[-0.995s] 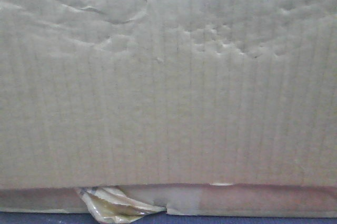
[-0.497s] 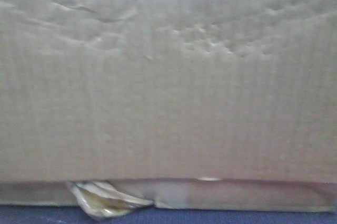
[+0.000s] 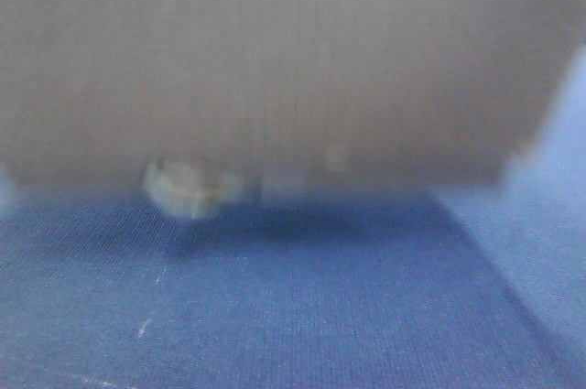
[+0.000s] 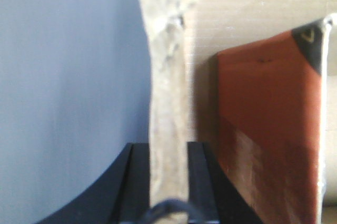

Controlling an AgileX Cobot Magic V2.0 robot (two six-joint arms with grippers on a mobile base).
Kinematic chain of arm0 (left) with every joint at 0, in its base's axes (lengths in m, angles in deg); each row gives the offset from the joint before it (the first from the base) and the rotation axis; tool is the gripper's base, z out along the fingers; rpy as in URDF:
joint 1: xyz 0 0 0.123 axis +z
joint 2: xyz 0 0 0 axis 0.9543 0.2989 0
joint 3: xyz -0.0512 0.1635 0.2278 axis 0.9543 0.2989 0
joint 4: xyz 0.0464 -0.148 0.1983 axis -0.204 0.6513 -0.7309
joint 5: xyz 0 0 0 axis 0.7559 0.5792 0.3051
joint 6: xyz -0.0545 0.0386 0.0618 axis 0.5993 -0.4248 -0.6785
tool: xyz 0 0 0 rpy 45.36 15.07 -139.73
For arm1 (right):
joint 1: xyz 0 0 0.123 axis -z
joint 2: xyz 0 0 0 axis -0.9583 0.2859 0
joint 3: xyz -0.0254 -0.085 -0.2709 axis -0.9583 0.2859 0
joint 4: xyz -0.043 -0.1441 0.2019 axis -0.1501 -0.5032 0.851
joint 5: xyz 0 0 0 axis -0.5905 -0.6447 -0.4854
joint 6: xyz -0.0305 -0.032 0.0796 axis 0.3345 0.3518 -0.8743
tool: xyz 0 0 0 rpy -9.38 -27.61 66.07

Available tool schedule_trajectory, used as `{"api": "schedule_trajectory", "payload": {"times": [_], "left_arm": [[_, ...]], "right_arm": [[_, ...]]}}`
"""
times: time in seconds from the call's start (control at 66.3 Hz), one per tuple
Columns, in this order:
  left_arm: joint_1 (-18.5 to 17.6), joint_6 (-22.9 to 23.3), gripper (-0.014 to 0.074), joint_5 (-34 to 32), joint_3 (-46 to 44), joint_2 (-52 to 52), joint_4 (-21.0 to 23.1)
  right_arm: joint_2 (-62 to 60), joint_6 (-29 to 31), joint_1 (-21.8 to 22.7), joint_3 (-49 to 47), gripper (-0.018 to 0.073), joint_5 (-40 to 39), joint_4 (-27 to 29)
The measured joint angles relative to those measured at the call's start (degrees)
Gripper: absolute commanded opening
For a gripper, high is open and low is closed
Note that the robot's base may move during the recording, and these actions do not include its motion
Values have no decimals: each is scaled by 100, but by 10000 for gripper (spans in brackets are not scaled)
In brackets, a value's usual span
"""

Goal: Stack two boxes on right shelf middle
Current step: 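Lift the clamped box stack off the table with both grippers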

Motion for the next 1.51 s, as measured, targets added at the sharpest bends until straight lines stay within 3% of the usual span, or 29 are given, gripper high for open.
{"api": "schedule_trajectory", "payload": {"times": [0.166, 0.422, 0.859, 1.507], "left_arm": [[0, 0, -111, -431, -492, -9, -516], [0, 0, -111, -798, -928, -9, -1031], [23, 22, -111, -1222, -982, -21, -1138], [23, 22, -111, -1212, -982, -21, -1100]], "right_arm": [[0, -10, 0, -384, -169, -562, -482], [0, -10, 0, -882, -169, -930, -716], [0, -10, 0, -965, -169, -1080, -827], [-27, -21, 0, -965, -169, -1107, -874]]}}
